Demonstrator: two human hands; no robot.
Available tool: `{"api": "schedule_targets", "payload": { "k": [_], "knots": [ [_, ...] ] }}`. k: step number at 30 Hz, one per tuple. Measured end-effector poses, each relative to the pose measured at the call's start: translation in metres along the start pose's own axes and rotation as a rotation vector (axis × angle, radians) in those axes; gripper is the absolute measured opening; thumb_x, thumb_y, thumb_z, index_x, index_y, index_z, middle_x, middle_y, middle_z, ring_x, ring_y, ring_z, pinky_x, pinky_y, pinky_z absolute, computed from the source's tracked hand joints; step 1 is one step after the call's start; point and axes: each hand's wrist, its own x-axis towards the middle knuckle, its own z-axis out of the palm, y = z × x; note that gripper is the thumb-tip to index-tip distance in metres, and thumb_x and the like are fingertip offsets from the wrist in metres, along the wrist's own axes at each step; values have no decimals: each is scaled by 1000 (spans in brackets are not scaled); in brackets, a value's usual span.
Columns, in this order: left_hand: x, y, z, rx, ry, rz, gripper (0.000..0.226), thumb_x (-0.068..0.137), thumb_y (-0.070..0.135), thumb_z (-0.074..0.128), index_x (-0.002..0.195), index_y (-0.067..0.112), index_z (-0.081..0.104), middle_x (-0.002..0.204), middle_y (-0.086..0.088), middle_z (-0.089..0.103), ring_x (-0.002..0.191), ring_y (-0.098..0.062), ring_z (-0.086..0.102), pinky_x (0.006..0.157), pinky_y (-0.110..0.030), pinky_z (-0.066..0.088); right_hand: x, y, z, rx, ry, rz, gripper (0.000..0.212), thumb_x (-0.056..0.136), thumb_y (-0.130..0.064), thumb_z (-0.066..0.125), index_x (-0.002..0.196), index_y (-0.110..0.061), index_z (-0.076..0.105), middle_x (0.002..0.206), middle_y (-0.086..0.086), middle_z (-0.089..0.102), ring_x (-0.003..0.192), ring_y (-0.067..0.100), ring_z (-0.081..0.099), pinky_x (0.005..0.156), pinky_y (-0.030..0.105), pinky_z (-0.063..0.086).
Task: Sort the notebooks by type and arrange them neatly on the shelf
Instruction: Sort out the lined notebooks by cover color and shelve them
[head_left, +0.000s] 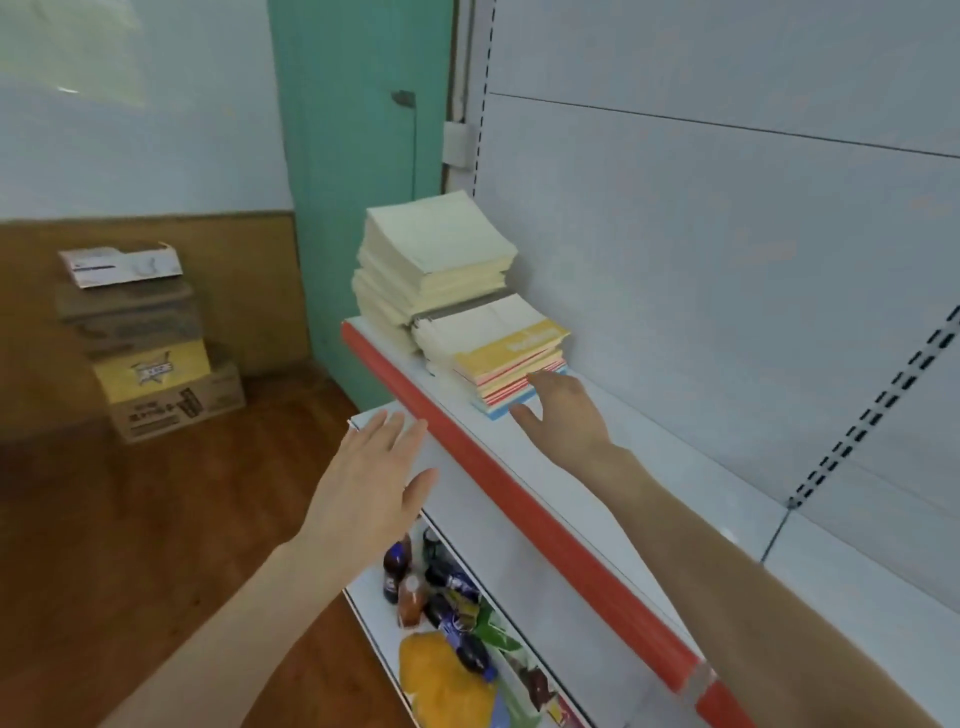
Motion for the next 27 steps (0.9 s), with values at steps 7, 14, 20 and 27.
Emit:
{"api": "schedule_targets", "payload": {
  "k": [7, 14, 20, 27],
  "knots": [
    [62, -77, 25, -101, -59, -105, 56, 96, 41, 36, 146, 19, 25, 152, -4, 28, 143, -19, 17, 115, -32, 14, 126, -32, 46, -32, -52, 33, 62, 93, -45, 45, 138, -3, 35, 149, 15, 29, 138, 27, 23, 112, 34, 19],
    [114, -131, 54, -394, -111, -210, 55, 95, 41, 39, 145, 20, 27, 150, 0, 32, 140, -13, 24, 108, -21, 25, 179, -34, 79, -71, -154, 111, 74, 91, -55, 41, 139, -1, 30, 151, 17, 22, 140, 28, 18, 115, 38, 17],
    [151, -154, 71, -694, -120, -89, 50, 95, 33, 45, 140, 13, 38, 141, -3, 45, 131, -13, 39, 103, -19, 31, 168, -43, 65, -104, -176, 17, 42, 101, -31, 32, 132, -4, 41, 132, 14, 49, 123, 29, 44, 98, 29, 29],
    [184, -160, 63, -1702, -526, -553, 33, 96, 31, 45, 125, 15, 47, 115, -13, 59, 111, -27, 57, 88, -38, 48, 106, -93, 48, -172, 180, 145, 24, 93, -12, 43, 111, -7, 59, 87, 11, 69, 77, 31, 65, 59, 34, 50]
  ]
}}
